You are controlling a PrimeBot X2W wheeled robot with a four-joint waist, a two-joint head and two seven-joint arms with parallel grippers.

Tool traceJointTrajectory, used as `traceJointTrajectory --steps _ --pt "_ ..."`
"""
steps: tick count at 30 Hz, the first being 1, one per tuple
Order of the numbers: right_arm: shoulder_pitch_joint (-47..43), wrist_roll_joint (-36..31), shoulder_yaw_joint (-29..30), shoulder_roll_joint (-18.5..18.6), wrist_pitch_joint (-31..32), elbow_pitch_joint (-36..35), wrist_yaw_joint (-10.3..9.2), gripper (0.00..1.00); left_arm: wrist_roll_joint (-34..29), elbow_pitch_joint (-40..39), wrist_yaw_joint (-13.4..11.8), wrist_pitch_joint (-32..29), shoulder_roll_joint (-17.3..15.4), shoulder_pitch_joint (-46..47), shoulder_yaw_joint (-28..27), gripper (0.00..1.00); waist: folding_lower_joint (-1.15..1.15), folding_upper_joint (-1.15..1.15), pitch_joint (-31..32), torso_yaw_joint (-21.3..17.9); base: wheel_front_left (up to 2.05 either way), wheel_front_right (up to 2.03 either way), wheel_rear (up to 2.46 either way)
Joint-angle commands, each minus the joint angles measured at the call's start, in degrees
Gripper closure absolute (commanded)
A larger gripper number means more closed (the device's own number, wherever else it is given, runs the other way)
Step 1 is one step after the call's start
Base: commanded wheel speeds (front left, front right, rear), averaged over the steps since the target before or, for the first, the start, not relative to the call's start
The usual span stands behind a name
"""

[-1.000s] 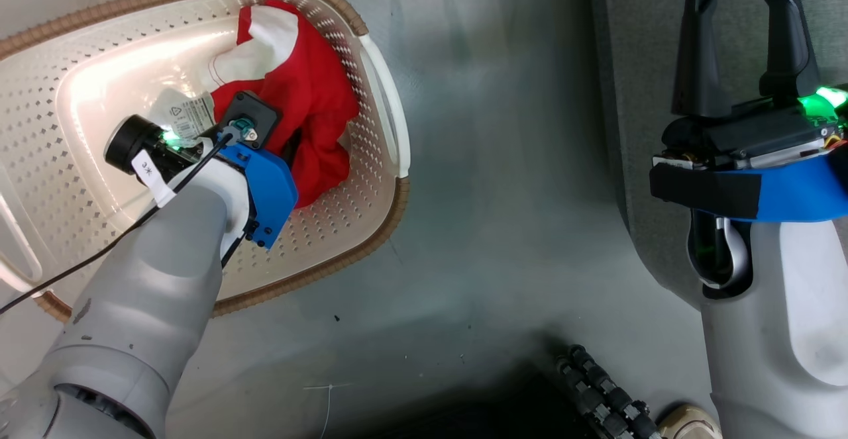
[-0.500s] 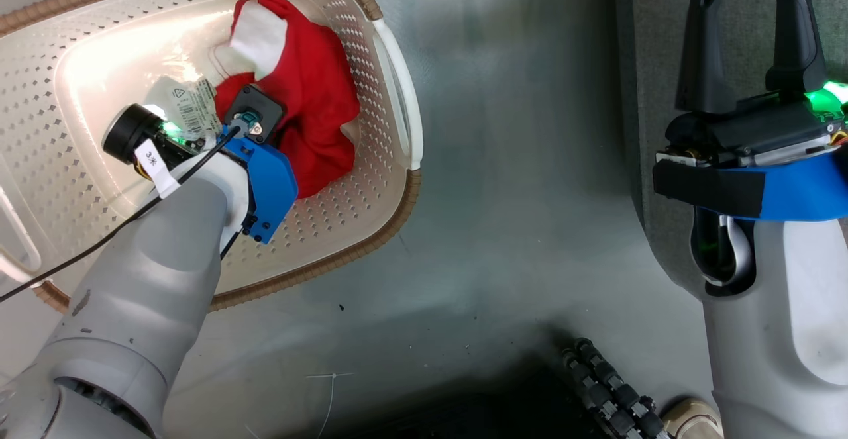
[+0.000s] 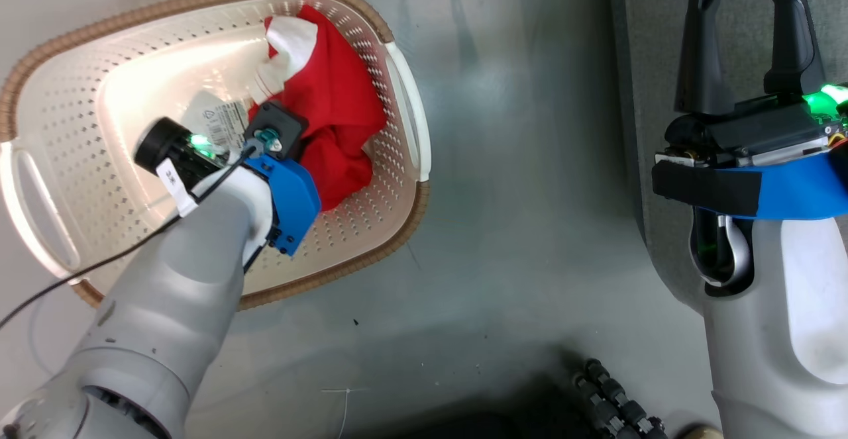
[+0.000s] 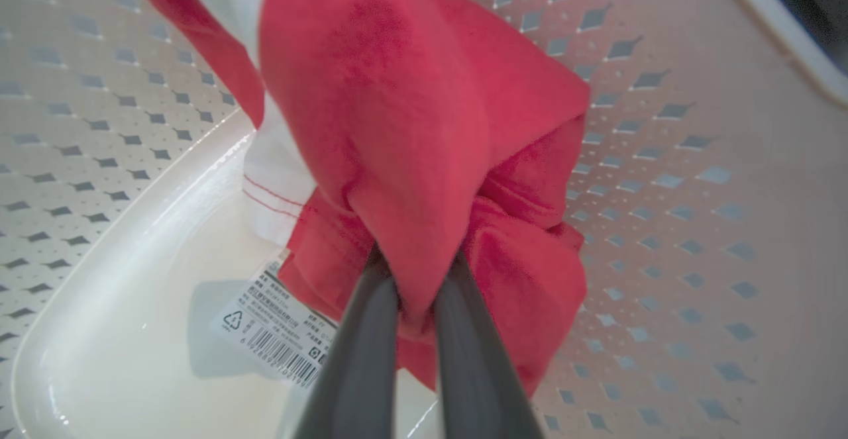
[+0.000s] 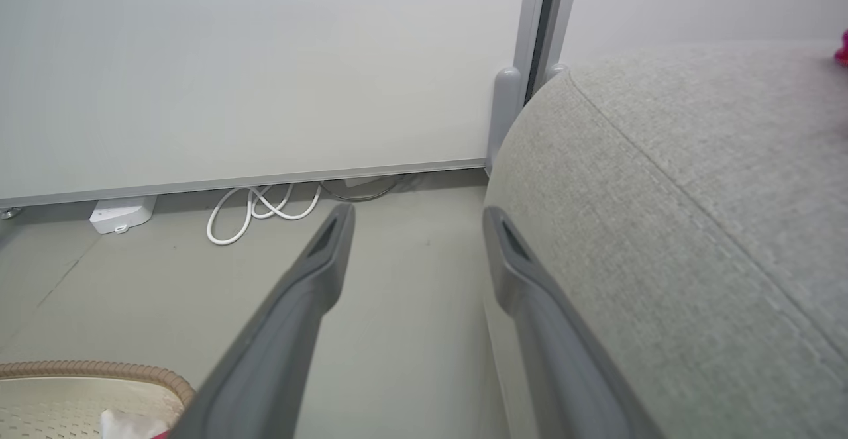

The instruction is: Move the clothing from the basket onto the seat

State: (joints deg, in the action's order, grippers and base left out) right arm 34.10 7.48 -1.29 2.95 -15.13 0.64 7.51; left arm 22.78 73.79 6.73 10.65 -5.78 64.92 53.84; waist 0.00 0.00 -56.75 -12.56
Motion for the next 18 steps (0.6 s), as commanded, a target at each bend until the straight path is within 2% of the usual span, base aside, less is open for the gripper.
traceJointTrajectory --steps 1,9,18 --pt "-0.4 -0.5 0.1 -0.1 0.0 0.1 -0.04 0.0 0.6 -0.3 0.5 1.1 0.4 -1.1 0.2 1.0 0.0 0.0 1.6 0.8 0.0 0.0 0.0" --pt "-1.7 -1.0 0.4 -0.1 0.0 1.5 -0.04 0.0 3.3 -2.7 0.7 3.9 1.6 -4.5 0.3 1.0 0.0 0.0 6.7 2.8 0.0 0.0 0.0" --pt "-4.3 -1.7 1.2 -0.1 0.0 4.1 -0.05 0.0 7.2 -10.2 0.8 4.6 1.9 -9.7 0.2 1.0 0.0 0.0 13.7 5.5 0.0 0.0 0.0"
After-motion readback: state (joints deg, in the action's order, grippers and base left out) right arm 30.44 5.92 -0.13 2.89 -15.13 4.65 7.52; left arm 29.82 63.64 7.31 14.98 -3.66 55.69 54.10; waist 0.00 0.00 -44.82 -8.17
